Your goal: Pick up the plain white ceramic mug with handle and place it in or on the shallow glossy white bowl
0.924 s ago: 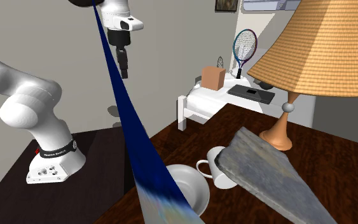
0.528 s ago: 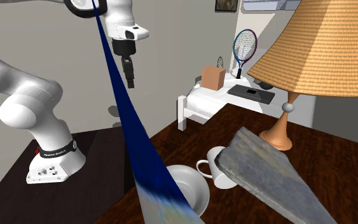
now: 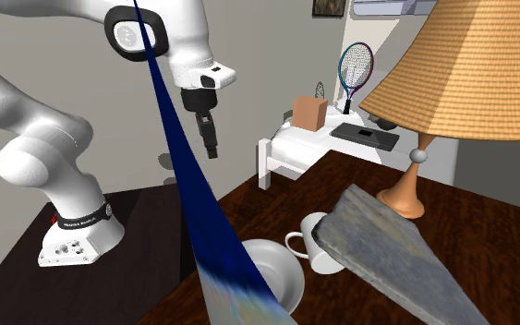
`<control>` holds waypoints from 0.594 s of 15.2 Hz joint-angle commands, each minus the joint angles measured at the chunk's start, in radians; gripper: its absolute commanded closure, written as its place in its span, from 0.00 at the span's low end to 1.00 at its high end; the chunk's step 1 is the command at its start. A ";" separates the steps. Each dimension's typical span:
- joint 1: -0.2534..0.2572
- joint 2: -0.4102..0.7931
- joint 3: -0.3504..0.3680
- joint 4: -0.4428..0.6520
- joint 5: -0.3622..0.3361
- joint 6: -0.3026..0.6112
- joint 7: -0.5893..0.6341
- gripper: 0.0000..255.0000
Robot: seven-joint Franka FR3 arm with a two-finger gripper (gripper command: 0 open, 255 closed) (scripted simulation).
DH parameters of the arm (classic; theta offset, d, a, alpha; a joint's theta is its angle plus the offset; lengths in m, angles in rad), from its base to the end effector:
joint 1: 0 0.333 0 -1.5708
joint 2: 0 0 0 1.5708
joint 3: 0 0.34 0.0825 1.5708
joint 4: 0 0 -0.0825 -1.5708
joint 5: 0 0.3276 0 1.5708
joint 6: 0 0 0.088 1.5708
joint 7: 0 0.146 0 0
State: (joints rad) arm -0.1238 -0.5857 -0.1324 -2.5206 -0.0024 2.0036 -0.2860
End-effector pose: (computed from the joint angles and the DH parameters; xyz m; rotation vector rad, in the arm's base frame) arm 0.3036 -0.0838 0.4811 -3.0863 -0.0776 -0.1247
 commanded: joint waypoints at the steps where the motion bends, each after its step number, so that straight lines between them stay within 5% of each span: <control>1: -0.012 0.045 -0.029 0.001 -0.010 0.068 -0.032 0.00; 9: -0.036 0.262 -0.159 0.057 0.009 0.314 -0.187 0.00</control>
State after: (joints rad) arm -0.1586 -0.3498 -0.2774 -2.4735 0.0000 2.2886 -0.4548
